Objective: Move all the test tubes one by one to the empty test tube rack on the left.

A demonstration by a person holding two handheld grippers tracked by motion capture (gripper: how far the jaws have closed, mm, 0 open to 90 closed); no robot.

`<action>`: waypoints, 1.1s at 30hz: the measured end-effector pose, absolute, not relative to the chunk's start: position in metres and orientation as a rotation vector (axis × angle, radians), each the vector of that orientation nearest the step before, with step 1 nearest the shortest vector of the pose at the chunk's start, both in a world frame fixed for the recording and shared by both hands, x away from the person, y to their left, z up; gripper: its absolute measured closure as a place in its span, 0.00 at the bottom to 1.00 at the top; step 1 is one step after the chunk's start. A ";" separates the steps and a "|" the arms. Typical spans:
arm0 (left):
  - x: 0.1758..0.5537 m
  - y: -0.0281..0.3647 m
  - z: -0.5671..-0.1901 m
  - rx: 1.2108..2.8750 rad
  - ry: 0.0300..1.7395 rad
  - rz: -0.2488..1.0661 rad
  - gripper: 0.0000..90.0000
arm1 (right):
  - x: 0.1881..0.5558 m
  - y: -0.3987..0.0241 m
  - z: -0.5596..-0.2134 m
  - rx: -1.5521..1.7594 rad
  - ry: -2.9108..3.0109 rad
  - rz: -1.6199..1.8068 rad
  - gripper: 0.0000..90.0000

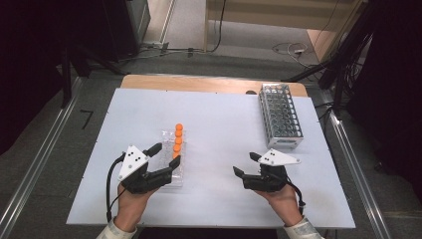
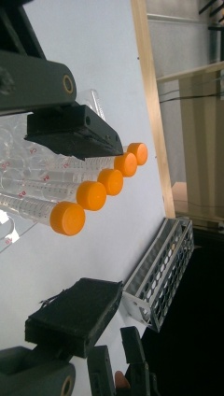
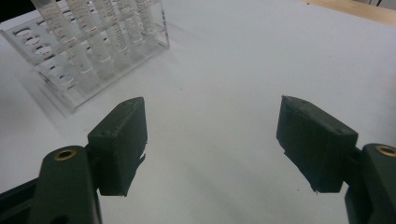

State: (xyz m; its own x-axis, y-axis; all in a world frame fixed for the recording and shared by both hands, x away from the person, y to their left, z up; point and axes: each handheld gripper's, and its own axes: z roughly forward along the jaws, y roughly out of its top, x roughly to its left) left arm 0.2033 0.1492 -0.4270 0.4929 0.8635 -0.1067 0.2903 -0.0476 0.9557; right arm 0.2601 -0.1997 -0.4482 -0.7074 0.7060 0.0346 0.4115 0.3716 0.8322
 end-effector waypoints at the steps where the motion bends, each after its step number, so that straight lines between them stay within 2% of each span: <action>1: 0.203 0.150 -0.427 1.600 1.018 0.629 0.31 | 0.260 -0.201 -0.448 0.986 2.307 1.257 0.26; 33: 0.182 0.166 -0.425 1.583 1.016 0.647 0.29 | 0.257 -0.235 -0.448 1.069 2.230 1.255 0.26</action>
